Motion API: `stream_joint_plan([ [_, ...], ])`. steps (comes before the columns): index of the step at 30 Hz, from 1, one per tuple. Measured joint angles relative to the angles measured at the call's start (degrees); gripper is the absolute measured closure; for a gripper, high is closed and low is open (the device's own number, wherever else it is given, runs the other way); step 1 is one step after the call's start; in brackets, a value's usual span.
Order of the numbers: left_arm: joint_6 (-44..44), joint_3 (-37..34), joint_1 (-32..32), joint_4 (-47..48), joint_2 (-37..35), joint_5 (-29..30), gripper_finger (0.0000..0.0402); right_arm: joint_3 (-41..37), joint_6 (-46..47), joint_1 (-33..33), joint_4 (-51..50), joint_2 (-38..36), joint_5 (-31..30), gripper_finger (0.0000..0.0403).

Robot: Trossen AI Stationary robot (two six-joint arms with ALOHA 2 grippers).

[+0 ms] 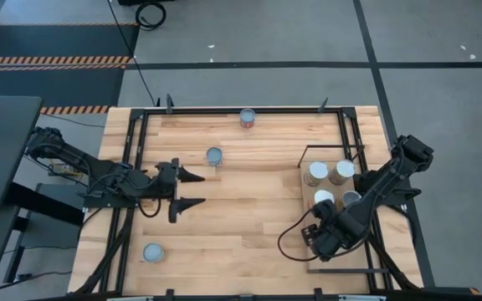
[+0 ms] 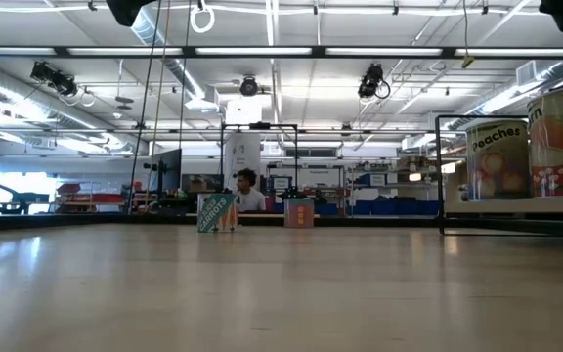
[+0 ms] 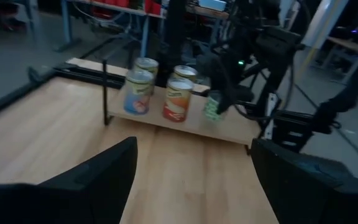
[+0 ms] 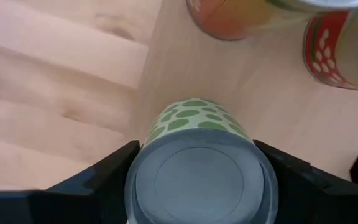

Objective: Pick and place cans onto a shelf
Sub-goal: Put the canned mix on the shelf, then put the canned carrots on the shelf

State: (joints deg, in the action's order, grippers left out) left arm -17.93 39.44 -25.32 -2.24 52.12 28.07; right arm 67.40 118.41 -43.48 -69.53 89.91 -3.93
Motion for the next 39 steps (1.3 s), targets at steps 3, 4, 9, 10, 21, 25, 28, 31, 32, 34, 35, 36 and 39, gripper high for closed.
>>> stream_joint_plan([
  [3, -1.0, 0.0, 0.0, 0.0, 0.0, -1.0, 0.0083, -0.4, 2.2, 0.0, 0.4, 0.0, -1.4, 0.0115],
  [4, -1.0, 0.0, 0.0, 0.0, 0.0, -1.0, 0.0083, -1.0, 2.7, 0.1, 1.0, 0.0, -1.2, 0.0115],
  [9, -1.0, 0.0, 0.0, 0.0, 0.0, -1.0, 0.0083, -4.7, 6.9, 0.0, 6.4, 0.0, -0.5, 0.0115],
  [10, -0.9, 0.0, 0.0, 0.0, 0.0, -1.0, 0.0083, -5.1, 7.0, 0.0, 7.3, 0.0, -0.5, 0.0115],
  [21, -0.9, 0.0, 0.0, 0.5, 0.0, -4.9, 0.0083, -7.0, 7.6, 0.0, 9.3, -0.1, 0.4, 0.0082],
  [25, -0.8, 0.0, 0.0, 0.6, 0.0, -5.8, 0.0083, -7.2, 7.5, 0.1, 8.8, 0.0, 0.4, 0.0048],
  [28, -0.8, 0.0, 0.0, 0.7, 0.0, -5.9, 0.0083, -7.2, 7.5, 0.1, 7.4, -0.1, -0.4, 0.0037],
  [31, -0.8, 0.0, 0.0, 0.7, 0.0, -5.9, 0.0083, -7.2, 7.6, 0.2, 7.2, -1.2, -1.3, 0.0037],
  [32, -0.8, 0.0, 0.0, 0.8, 0.0, -5.9, 0.0083, -7.1, 7.7, 0.2, 6.9, -1.7, -1.8, 0.0039],
  [34, -0.8, 0.0, 0.0, 0.8, 0.0, -5.9, 0.0083, -6.3, 7.9, 0.2, 5.9, -2.5, -2.8, 0.0043],
  [35, -0.6, 0.0, 0.0, 0.8, 0.0, -5.9, 0.0083, -5.7, 7.7, 0.2, 4.9, -2.9, -3.1, 0.0045],
  [36, -0.1, 0.0, 0.0, 0.8, 0.0, -5.9, 0.0083, -5.0, 7.6, 0.2, 3.6, -3.3, -3.4, 0.0046],
  [39, 1.1, 0.0, 0.0, 0.8, 0.0, -5.9, 0.0083, -2.3, 7.1, 0.2, 0.3, -4.0, -4.1, 0.0047],
])
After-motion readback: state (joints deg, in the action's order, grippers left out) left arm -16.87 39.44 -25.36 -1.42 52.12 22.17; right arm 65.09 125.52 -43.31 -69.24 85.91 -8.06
